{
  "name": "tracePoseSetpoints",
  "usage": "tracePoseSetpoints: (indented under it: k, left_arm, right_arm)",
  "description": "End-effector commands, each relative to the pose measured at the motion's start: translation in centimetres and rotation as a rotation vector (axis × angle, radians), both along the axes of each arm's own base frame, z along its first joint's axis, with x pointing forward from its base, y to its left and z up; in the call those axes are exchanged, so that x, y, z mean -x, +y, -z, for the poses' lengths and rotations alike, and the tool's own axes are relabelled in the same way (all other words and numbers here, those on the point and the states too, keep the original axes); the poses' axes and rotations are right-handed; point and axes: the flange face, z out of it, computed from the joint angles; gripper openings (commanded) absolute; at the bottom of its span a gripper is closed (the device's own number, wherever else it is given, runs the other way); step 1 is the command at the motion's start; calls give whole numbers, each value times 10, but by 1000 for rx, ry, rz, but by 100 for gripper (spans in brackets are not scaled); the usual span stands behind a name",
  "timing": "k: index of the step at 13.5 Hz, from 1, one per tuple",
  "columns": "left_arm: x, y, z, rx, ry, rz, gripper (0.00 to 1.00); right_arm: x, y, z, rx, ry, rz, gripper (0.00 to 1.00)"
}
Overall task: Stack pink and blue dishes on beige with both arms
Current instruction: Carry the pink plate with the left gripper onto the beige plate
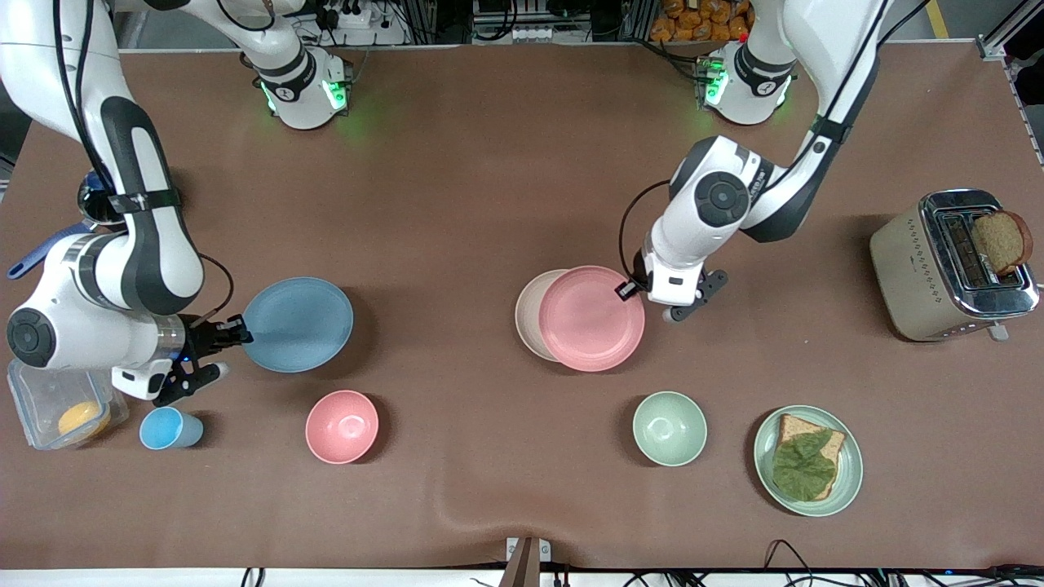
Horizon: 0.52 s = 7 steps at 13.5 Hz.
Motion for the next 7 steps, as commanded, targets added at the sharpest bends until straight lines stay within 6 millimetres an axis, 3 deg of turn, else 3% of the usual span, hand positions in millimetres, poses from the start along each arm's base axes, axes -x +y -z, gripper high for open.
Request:
tracePoseSetpoints:
  k: [1, 7]
  left_arm:
    - [22, -12, -3, -10, 4, -12, 0]
    - [33, -33, 10, 8, -5, -18, 0]
  right_arm:
    - [-2, -1, -3, -12, 0, 16, 0]
    - [-2, -1, -2, -12, 0, 16, 0]
